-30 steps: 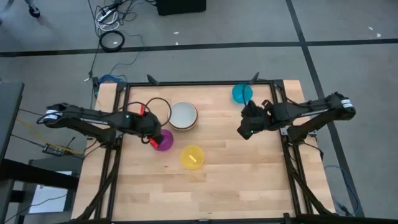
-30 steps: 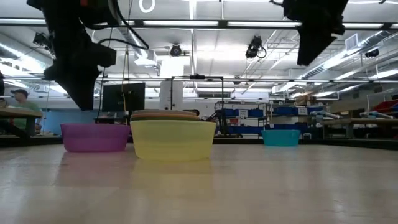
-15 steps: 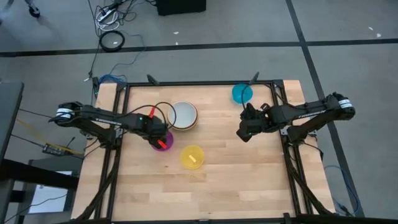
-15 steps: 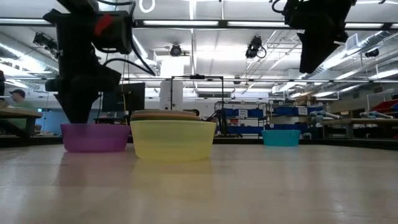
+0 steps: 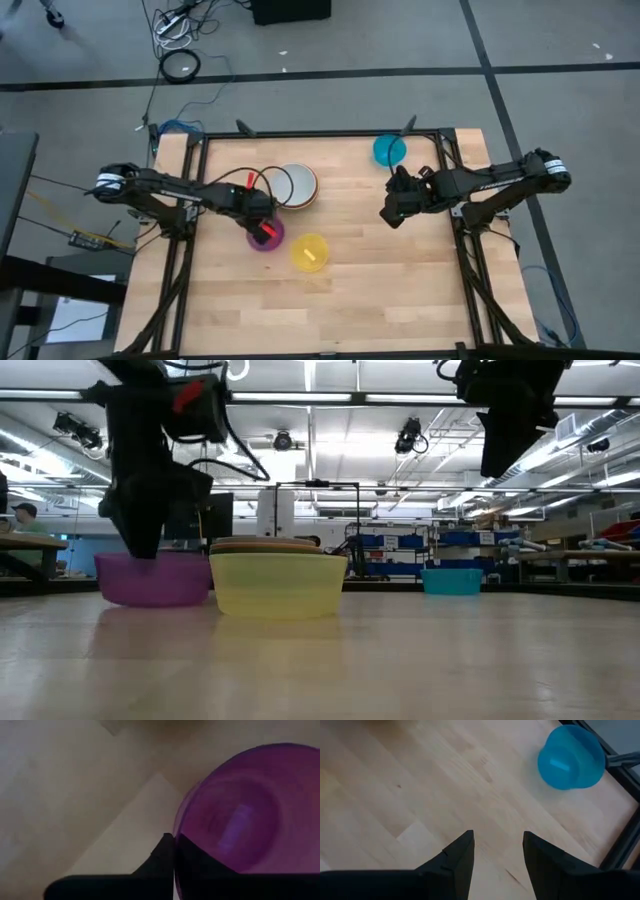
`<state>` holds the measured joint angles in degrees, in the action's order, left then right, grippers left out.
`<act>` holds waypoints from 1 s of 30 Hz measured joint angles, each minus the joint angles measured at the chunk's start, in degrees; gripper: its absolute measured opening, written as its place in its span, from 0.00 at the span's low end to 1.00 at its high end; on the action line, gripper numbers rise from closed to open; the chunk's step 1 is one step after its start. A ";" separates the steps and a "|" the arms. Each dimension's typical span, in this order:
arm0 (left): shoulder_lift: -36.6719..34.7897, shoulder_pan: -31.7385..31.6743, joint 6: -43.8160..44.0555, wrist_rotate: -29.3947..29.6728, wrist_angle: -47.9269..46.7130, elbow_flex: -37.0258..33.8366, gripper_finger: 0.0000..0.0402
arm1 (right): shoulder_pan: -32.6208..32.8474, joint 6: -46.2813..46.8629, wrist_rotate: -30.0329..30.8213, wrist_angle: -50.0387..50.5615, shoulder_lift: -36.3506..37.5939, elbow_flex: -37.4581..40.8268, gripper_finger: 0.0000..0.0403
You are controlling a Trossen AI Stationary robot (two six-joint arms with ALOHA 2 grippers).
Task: Nest bowls inside each other
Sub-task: Stack the purple bowl on top of the white bowl
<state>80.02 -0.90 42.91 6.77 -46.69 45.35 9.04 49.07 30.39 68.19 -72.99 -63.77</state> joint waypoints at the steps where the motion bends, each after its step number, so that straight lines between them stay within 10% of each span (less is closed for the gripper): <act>1: -0.79 0.00 -0.62 -0.53 -1.16 1.06 0.02 | 0.00 -0.03 0.00 -0.01 0.00 0.00 0.39; 15: -4.87 -12.25 -22.09 10.96 -6.41 24.59 0.01 | -0.04 -0.69 0.02 -1.59 0.00 0.00 0.38; 30: 10.93 -25.40 -32.07 -4.58 3.01 24.82 0.09 | -1.66 -1.31 1.75 -2.72 0.00 0.00 0.37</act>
<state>90.95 -26.30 10.84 2.19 -43.68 70.17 7.38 47.76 32.14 65.47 -72.99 -63.77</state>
